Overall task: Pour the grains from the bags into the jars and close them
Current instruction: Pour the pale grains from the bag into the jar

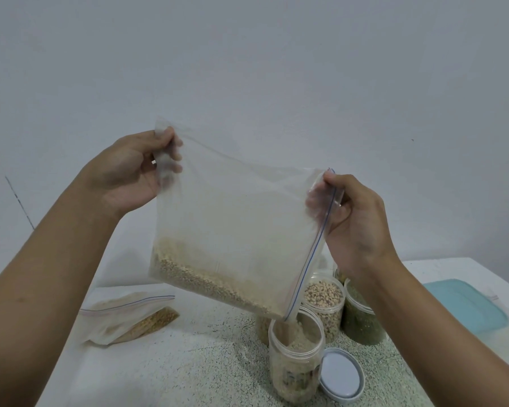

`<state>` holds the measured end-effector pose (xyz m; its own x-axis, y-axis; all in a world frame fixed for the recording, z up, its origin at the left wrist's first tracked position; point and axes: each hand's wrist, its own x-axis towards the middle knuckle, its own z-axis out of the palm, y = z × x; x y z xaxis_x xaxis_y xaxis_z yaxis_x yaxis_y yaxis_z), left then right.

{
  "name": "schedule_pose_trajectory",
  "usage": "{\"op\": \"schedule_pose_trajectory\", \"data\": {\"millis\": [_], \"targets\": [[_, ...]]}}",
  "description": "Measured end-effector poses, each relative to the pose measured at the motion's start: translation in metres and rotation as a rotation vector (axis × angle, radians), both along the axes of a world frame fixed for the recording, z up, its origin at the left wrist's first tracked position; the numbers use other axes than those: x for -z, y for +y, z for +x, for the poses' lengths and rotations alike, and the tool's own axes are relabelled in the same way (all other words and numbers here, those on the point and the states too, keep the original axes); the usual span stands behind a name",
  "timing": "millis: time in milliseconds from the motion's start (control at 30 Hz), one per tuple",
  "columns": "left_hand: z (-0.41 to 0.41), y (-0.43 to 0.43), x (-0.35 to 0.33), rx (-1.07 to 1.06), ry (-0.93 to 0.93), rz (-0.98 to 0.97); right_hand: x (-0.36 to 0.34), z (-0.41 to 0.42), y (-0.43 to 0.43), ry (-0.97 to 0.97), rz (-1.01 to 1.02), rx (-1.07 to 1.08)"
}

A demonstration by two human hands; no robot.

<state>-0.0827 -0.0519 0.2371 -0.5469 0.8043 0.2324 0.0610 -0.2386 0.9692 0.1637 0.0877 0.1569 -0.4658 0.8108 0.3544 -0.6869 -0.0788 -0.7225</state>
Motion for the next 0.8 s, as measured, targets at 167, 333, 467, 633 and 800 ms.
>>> {"op": "schedule_pose_trajectory", "data": {"millis": [167, 333, 467, 633, 800], "targets": [[0.002, 0.003, 0.001, 0.001, 0.005, 0.002, 0.0, 0.002, 0.004, -0.006, 0.01, 0.009], [0.006, 0.004, 0.0, 0.012, 0.014, 0.006, 0.0, 0.005, 0.006, 0.005, -0.007, 0.013], [0.009, 0.007, 0.001, 0.02, 0.021, 0.006, 0.001, 0.008, 0.007, -0.005, -0.006, 0.02], [0.011, 0.007, 0.001, 0.033, 0.028, 0.006, 0.002, 0.013, 0.008, -0.008, -0.025, 0.006], [0.015, 0.005, 0.003, 0.043, 0.028, 0.0, 0.003, 0.016, 0.008, 0.007, -0.052, -0.019]]}}
